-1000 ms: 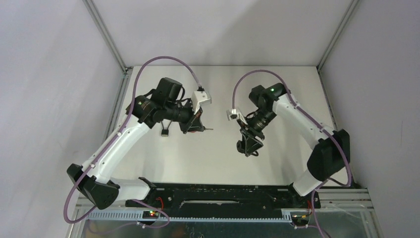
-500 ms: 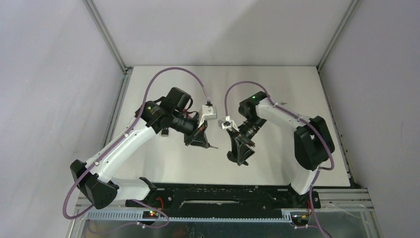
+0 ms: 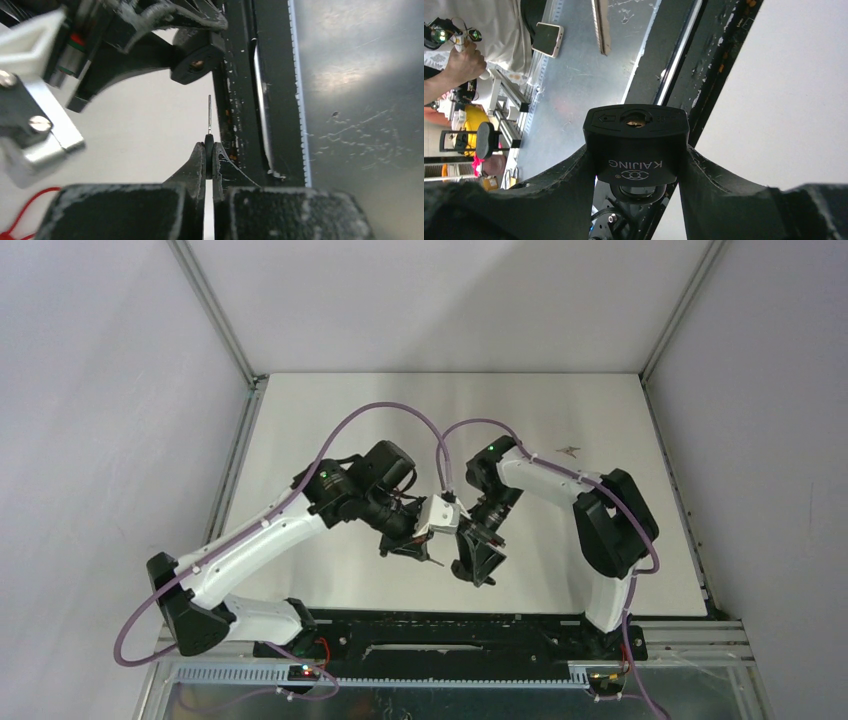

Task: Unlock with the key

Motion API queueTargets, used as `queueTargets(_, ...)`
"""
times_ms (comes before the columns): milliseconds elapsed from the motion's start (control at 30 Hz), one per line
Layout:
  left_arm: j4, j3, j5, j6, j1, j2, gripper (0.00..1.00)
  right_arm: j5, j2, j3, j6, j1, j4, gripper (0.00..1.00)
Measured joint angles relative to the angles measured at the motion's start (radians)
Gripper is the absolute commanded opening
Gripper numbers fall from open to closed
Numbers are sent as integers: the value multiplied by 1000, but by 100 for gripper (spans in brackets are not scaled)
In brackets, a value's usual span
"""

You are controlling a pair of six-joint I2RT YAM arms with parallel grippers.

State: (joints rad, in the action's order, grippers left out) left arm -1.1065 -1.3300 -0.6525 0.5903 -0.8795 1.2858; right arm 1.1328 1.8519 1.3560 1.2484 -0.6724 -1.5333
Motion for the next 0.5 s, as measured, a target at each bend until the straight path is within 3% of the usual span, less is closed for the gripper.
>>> queueTargets(500, 131, 61, 254, 121, -147, -103, 0, 16, 17, 34, -24, -66, -1, 0)
